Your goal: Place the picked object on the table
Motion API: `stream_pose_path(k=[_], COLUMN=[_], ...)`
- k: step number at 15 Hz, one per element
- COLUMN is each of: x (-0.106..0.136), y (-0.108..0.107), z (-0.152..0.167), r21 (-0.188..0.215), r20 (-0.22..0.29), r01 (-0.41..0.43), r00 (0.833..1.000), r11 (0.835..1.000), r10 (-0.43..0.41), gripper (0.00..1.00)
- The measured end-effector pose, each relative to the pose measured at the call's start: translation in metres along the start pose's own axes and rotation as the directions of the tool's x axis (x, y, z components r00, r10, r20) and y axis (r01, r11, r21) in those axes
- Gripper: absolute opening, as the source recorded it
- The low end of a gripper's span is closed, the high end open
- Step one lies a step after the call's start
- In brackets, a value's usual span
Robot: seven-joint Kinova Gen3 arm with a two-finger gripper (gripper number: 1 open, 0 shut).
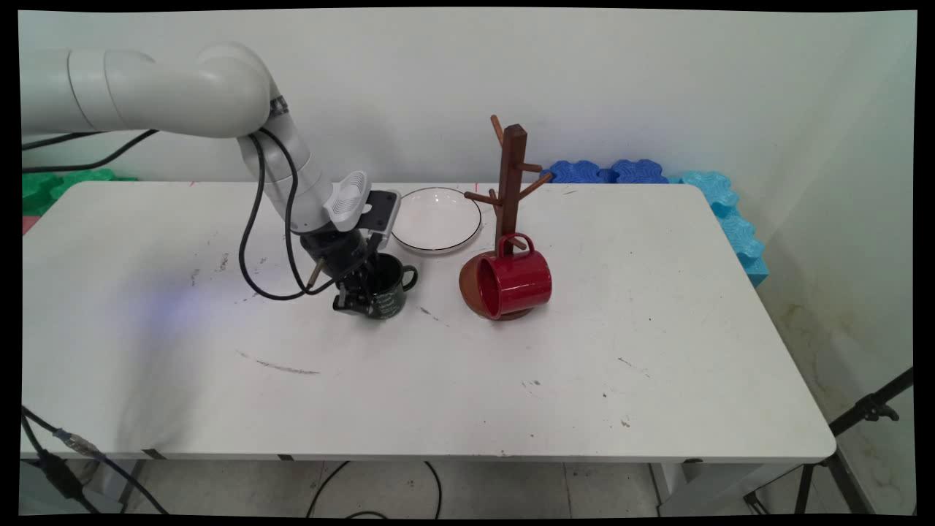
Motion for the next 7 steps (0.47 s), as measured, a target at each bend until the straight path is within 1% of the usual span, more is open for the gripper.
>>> stream_pose_path(k=[3,7], x=[-0.0001,0.0023], y=[0.0006,0.0032], z=[0.0003,-0.0034], r21=[0.001,0.001], r20=[-0.009,-0.033], r01=[-0.001,-0.007], r00=[1.0,0.999], r11=[1.0,1.0], r10=[0.001,0.007], gripper=[1.0,1.0])
